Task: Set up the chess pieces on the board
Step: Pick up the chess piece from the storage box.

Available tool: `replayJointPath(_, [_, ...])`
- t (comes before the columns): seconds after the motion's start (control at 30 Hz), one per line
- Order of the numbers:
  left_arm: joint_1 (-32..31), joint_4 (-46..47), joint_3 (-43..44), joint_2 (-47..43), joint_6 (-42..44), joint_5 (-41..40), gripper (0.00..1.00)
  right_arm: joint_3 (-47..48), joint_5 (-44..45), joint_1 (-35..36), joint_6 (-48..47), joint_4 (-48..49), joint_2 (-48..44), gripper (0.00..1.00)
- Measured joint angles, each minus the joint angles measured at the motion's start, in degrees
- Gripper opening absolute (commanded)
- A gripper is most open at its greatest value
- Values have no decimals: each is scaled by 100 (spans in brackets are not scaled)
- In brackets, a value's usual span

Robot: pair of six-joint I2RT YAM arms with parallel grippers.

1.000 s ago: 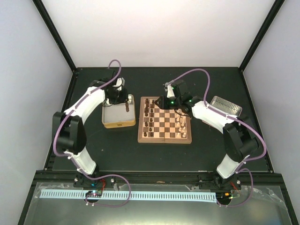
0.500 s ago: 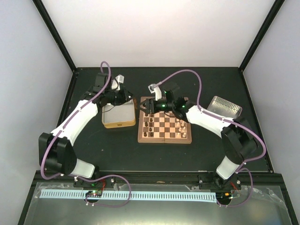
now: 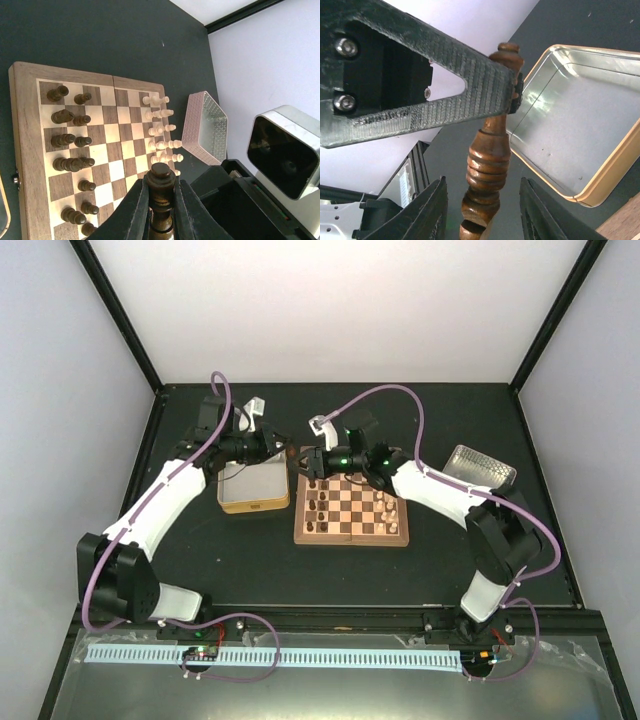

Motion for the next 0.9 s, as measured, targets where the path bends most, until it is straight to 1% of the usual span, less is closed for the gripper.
replayJointPath(0.07, [-2, 37, -24, -28, -26, 7, 2, 0, -42, 0, 20, -11, 17, 40])
replayJointPath(0.2, [-15, 72, -63, -55, -76, 7, 2, 0, -85, 0, 20, -4, 20, 34])
replayJointPath(0.3, [-22, 131, -96, -66, -96, 7, 2, -2, -107, 2, 20, -11, 17, 25])
replayJointPath(0.43, [-26, 197, -118, -85, -109, 4, 2, -20, -131, 9, -22, -33, 17, 9])
replayJointPath(0.53, [-26, 216, -133, -96, -107, 4, 2, -26, -118, 7, -48, -81, 15, 2])
replayJointPath(0.73, [-26, 306, -186, -225, -50, -39, 2, -96, -20, 9, -243, -302, -66, 1])
replayJointPath(0.9, [-37, 492, -273, -382, 120, -138, 2, -221, 201, 9, -514, -822, -199, 3])
